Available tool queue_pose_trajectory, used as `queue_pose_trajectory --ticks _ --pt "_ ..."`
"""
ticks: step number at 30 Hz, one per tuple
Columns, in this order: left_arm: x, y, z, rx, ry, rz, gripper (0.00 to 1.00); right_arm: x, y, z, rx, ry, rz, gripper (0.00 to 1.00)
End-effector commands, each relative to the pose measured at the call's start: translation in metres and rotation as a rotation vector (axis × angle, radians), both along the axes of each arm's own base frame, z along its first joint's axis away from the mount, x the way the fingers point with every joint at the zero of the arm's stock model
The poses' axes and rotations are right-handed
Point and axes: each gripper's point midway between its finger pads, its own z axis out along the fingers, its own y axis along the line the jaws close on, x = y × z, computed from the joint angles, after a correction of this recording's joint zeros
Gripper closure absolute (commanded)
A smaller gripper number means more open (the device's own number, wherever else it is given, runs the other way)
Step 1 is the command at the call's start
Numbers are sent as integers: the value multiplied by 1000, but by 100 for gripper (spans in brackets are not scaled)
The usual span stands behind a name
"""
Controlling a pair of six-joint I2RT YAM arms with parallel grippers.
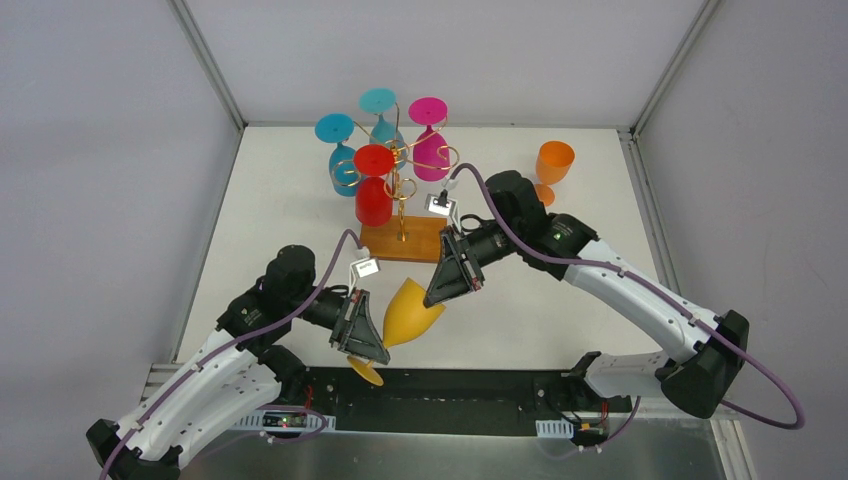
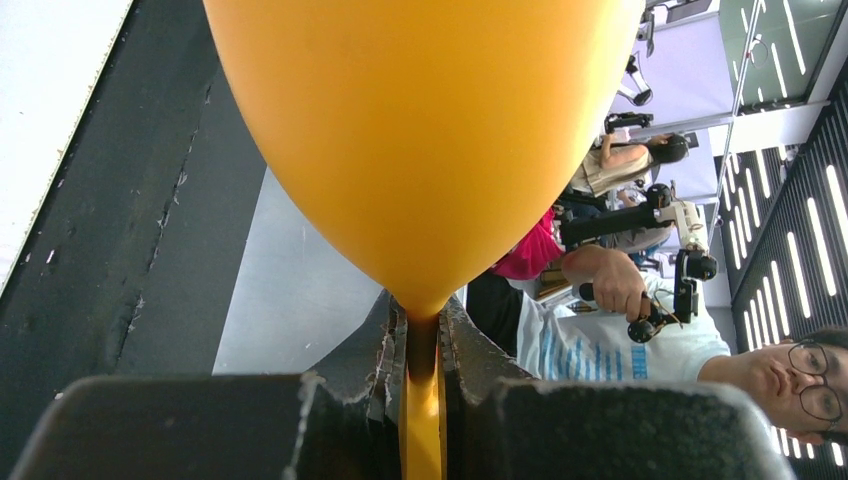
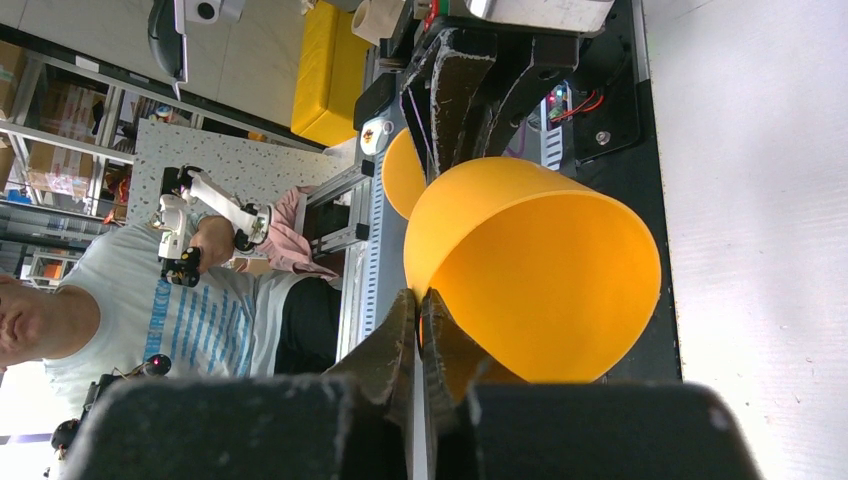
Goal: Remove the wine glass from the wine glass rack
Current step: Place the wine glass at the center of the board.
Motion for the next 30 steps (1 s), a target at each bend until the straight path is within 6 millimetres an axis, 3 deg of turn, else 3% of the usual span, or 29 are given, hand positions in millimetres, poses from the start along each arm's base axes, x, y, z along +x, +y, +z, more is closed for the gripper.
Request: queue_pose_trajectory --ticks 1,4,7,11,20,24,30 --pt "-1 -1 10 -39 -59 -15 100 -5 1 11 54 -30 31 100" --pt "2 -2 8 -30 -55 -7 89 -6 0 12 60 -44 24 100" --pt "4 -3 7 -23 -56 4 65 -8 -2 14 64 -45 23 100" --pt "10 -4 8 -11 -79 44 42 -12 -7 14 55 -52 19 100" --pt "26 1 7 81 -164 140 29 -7 -32 -14 -104 -117 -97 100" --pt "40 7 3 161 -233 224 27 21 -45 -32 -245 -170 -249 100" --pt "55 13 -3 227 -281 298 26 82 -75 -55 -455 -226 -554 100"
